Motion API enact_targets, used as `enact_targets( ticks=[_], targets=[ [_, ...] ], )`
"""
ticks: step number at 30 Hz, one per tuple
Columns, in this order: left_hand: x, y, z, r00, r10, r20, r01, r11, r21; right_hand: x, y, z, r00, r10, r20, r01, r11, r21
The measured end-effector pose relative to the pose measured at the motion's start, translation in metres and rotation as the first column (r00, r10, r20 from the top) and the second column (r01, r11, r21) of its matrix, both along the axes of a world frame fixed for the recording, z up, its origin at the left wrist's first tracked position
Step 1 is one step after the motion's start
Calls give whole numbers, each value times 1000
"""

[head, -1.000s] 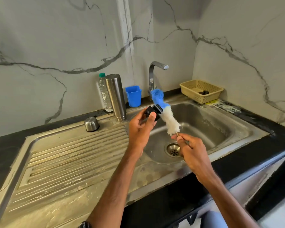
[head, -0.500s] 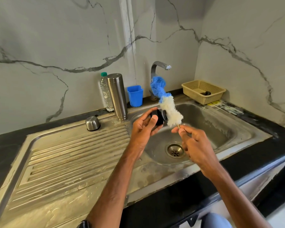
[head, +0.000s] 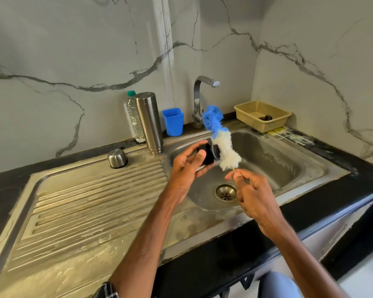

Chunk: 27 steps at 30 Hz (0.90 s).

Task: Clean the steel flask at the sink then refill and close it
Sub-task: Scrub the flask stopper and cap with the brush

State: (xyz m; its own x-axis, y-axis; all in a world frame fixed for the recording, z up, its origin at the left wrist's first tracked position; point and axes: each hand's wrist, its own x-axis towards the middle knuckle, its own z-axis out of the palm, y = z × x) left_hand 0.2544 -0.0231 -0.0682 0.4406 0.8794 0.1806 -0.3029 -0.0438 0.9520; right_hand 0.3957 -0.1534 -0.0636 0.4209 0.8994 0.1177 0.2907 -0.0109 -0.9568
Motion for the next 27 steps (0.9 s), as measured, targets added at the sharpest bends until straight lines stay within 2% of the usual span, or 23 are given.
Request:
enact_targets(
  ticks=[3, 8, 12, 14, 18, 22, 27],
  targets=[
    [3, -7, -2, 993, -53, -103, 57, 998, 37, 9, 8, 5, 998, -52, -37, 52, 999, -7],
    [0, 0, -1, 997, 64, -37, -64, 998, -1, -5, 6, 4, 996, 10, 93, -12, 1000, 12],
    [6, -8, -3, 990, -34, -134, 40, 998, 42, 3, 18, 12, 994, -88, 72, 85, 996, 36],
    [9, -10, -5, 995, -5, -100, 8, 1000, 25, 3, 21, 13, 995, -76, 66, 74, 997, 34],
    [3, 4, -6, 994, 100, 39, -95, 989, -110, -7, 15, 7, 995, 7, 100, -9, 1000, 23],
    [8, -3, -5, 999, 44, 26, -41, 994, -104, 0, 23, 6, 997, -72, 12, 71, 997, 36],
    [1, 4, -4, 996, 71, 59, -64, 992, -110, -4, 19, -2, 999, -29, 39, 29, 1000, -4]
  ],
)
